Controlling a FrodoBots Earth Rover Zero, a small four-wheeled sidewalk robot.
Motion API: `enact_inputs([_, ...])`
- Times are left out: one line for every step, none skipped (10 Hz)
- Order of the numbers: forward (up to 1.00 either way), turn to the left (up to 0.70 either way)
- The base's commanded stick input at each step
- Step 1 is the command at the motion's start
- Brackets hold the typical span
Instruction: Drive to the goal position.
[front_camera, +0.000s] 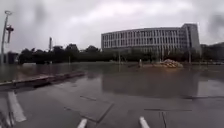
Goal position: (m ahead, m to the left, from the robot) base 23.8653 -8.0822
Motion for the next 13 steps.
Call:
enact_inputs([0.88, 0.00])
enact_inputs([0.44, 0.00])
enact_inputs([0.14, 0.00])
enact_inputs([0.13, 0.00])
enact_inputs([0.16, 0.00])
enact_inputs([0.46, 0.00])
enact_inputs([0.83, -0.02])
enact_inputs([1.00, -0.16])
enact_inputs([1.00, -0.32])
enact_inputs([1.00, -0.40])
enact_inputs([1.00, -0.40])
enact_inputs([1.00, -0.40])
enact_inputs([1.00, -0.40])
